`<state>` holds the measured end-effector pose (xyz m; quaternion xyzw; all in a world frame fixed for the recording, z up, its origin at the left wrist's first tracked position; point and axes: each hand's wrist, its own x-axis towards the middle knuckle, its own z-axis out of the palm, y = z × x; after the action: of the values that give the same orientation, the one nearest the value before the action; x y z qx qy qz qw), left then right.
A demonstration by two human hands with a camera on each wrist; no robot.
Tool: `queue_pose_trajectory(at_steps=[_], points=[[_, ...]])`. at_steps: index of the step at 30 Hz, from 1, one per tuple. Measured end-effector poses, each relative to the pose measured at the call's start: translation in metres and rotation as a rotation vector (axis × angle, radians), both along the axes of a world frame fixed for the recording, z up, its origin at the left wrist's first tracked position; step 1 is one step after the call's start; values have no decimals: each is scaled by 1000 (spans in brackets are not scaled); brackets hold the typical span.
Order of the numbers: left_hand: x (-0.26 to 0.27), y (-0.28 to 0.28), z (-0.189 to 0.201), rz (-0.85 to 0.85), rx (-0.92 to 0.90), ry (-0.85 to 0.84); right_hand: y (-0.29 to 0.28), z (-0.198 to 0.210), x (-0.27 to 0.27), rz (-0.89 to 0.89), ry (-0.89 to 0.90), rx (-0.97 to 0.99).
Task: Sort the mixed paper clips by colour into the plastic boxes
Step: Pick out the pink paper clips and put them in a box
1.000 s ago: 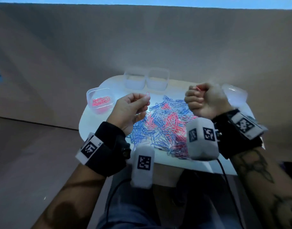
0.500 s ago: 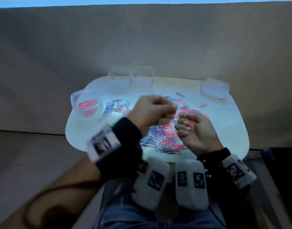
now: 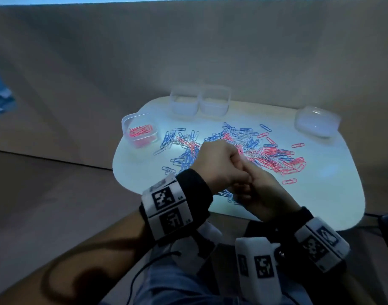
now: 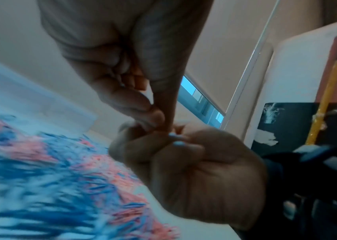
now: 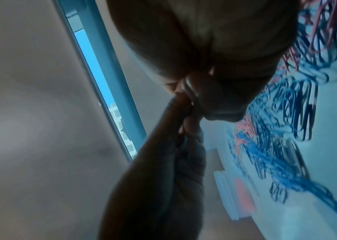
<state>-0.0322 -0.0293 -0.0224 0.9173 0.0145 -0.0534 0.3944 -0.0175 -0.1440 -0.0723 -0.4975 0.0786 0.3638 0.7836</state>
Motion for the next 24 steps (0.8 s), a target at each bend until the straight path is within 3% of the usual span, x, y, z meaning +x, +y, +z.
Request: queue_pose_trajectory(at_steps=[5, 9, 11, 13, 15, 17, 21, 24], points=[[5, 49, 7, 96, -184, 87, -2, 0, 11, -10, 135, 221], [41, 85, 4, 97, 372, 194, -16, 10, 15, -24, 73, 249], [57, 87, 4, 27, 514, 246, -26, 12, 19, -42, 93, 286], [68, 87, 1, -86, 584, 246, -38, 5, 22, -70, 91, 319], [74, 88, -4, -178, 649, 227, -46, -2, 22, -17, 167, 474], [77, 89, -11, -212, 691, 184, -60, -11, 16, -47, 170, 402], [82, 93, -19, -233, 697, 142, -65, -19, 20, 3, 47, 452], [82, 97, -23, -250, 666, 131, -52, -12, 20, -59, 112, 372]])
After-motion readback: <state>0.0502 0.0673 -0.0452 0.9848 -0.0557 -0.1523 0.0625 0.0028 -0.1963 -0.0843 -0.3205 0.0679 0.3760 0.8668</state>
